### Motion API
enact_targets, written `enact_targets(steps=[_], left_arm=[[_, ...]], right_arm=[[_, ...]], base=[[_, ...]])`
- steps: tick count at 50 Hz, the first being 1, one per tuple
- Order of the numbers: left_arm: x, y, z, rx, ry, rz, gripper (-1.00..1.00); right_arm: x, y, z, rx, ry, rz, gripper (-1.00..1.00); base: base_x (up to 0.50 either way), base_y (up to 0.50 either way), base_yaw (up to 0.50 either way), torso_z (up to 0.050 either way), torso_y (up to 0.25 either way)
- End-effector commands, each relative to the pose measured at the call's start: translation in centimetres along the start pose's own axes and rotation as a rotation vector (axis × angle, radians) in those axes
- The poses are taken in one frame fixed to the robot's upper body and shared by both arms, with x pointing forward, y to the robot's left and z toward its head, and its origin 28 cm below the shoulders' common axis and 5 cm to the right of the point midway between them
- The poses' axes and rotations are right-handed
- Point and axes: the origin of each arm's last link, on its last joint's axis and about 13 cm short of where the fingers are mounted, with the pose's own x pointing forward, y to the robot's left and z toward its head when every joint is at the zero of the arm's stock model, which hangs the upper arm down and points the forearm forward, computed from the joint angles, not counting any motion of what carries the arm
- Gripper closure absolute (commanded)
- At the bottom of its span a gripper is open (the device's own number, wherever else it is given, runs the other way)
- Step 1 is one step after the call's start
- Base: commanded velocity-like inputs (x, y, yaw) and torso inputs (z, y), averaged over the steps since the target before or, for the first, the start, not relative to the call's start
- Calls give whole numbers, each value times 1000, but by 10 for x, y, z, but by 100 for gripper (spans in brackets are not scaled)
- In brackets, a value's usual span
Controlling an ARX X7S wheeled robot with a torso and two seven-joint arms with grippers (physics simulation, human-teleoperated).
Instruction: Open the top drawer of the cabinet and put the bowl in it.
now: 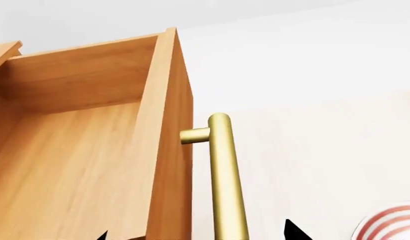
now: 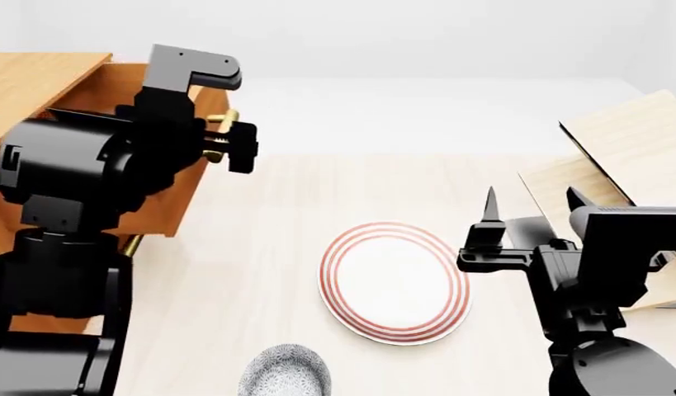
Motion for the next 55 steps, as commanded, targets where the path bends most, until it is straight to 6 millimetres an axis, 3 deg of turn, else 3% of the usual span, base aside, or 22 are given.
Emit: enact_targets(steps=[1, 44, 50, 55], left_arm=[[-1, -18, -7, 18, 30, -116, -100], [-34, -70, 4, 70, -30, -332, -100], [-39, -62, 21, 19, -97, -312, -100], [-53, -48, 45, -19, -192, -283, -100]], right_arm=[[0, 0, -1, 2, 2, 0, -100], [1, 1, 1, 0, 0, 6, -100], [1, 0, 1, 1, 1, 4, -100], [2, 1, 0, 1, 2, 5, -100]], base=[[0, 0, 0, 0, 0], [-4, -1, 0, 0, 3], [-4, -4, -5, 0, 3], [0, -3, -5, 0, 2]])
